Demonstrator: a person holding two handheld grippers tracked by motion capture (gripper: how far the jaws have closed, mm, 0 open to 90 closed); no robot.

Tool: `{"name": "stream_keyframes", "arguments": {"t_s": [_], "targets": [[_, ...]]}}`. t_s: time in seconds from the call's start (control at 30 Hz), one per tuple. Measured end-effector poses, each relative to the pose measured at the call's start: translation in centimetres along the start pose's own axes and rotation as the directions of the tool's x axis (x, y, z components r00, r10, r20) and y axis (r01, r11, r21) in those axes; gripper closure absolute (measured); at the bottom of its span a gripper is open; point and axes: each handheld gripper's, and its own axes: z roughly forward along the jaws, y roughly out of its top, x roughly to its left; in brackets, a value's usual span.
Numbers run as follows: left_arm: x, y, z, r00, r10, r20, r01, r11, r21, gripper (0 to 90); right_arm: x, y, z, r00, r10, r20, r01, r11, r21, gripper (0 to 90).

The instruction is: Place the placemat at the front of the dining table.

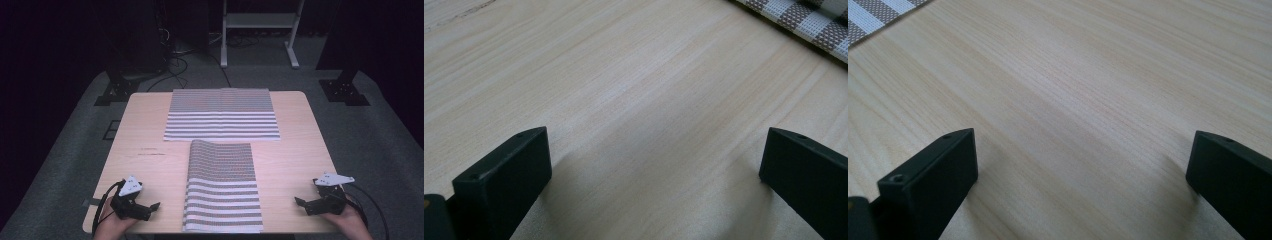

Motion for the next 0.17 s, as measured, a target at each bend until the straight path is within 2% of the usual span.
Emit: {"name": "stream_keyframes", "arguments": {"t_s": [0.17], "targets": [[0.02,0.00,-0.01,1.0000,0.000,-0.001,0.000,1.0000,0.001,0.0,0.00,0.00,0.00,1.0000,0.000,0.000,0.000,1.000,0.000,0.0]]}}
